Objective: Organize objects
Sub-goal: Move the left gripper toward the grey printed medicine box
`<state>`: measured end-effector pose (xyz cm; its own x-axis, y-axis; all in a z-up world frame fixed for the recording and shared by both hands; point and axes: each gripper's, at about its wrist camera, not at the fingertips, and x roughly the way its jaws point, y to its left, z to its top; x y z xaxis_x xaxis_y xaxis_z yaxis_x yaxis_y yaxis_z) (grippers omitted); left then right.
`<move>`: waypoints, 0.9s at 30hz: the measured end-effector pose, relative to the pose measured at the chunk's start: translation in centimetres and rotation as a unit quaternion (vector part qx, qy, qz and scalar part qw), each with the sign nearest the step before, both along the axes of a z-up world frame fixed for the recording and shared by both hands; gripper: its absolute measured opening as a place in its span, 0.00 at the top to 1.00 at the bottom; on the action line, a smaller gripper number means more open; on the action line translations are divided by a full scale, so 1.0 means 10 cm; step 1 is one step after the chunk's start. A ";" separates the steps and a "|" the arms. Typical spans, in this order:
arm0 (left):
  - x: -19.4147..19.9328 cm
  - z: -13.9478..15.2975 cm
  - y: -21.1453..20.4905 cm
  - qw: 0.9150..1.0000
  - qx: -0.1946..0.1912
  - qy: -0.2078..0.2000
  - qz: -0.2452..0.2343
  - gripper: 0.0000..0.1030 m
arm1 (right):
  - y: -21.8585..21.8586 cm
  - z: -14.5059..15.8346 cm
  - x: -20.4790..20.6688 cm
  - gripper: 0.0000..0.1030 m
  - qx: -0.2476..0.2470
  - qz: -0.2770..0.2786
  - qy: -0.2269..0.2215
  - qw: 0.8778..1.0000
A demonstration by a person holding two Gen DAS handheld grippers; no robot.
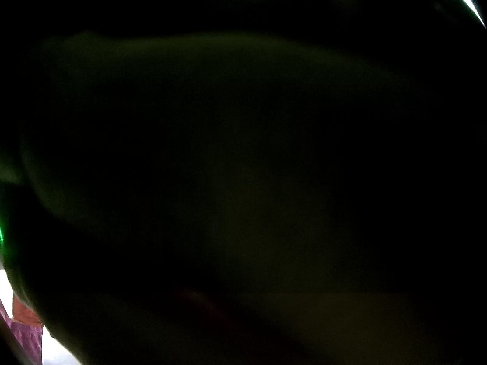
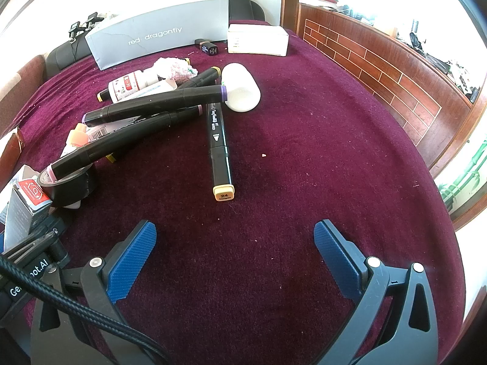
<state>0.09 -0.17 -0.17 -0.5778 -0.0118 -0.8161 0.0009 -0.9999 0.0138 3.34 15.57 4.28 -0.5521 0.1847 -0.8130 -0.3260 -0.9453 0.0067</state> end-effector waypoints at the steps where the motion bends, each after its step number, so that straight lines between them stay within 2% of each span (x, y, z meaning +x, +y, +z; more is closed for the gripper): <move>1: 0.00 0.00 0.00 1.000 0.000 0.000 0.000 0.01 | 0.00 0.00 0.00 0.00 0.000 0.000 0.000 1.000; 27: -0.01 -0.03 0.02 1.000 0.000 0.001 0.005 0.01 | 0.01 0.00 0.01 0.00 -0.003 0.003 0.000 1.000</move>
<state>0.03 0.07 -0.42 -0.5795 -0.0169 -0.8148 0.0109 -0.9999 0.0130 3.43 15.68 4.31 -0.5535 0.1770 -0.8138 -0.3212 -0.9469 0.0125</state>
